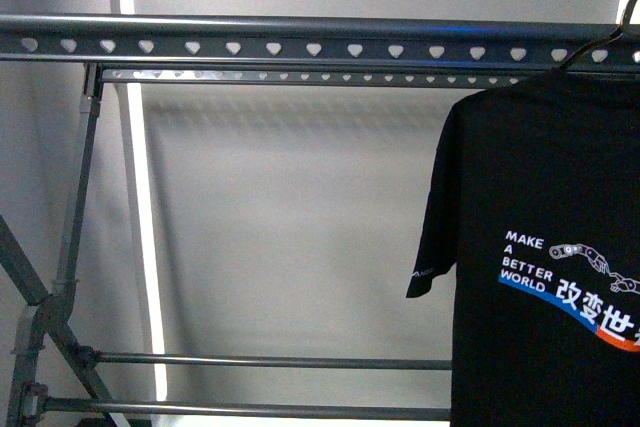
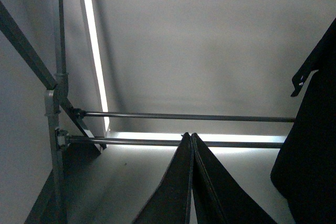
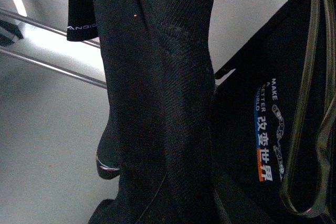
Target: Hang clothes on hanger
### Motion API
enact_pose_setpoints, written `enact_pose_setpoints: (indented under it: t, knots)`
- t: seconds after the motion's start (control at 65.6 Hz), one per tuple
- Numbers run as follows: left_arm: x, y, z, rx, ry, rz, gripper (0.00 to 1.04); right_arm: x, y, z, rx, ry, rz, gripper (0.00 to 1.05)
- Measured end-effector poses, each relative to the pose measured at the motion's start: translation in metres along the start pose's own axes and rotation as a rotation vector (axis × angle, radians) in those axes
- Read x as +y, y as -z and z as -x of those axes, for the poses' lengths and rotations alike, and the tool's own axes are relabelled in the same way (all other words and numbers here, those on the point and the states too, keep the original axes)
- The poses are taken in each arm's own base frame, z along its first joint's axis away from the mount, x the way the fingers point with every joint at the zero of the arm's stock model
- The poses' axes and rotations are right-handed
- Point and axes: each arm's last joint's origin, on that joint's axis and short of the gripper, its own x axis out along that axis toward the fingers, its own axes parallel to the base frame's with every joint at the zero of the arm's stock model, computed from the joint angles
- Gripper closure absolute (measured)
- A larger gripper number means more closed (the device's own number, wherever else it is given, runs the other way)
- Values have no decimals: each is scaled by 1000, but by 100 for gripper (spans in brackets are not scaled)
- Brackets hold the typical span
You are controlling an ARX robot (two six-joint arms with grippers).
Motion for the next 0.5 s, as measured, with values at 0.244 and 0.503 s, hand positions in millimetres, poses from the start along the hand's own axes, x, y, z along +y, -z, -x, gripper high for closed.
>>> enact_pose_setpoints:
  t: [0.244,0.503]
  knots:
    - [0,22,33,-3,-1,0,101,9,-14,-31,55,21,-11,100]
    - [0,34,53,0,-2,0,101,23,-17,-54,81,54,-3,100]
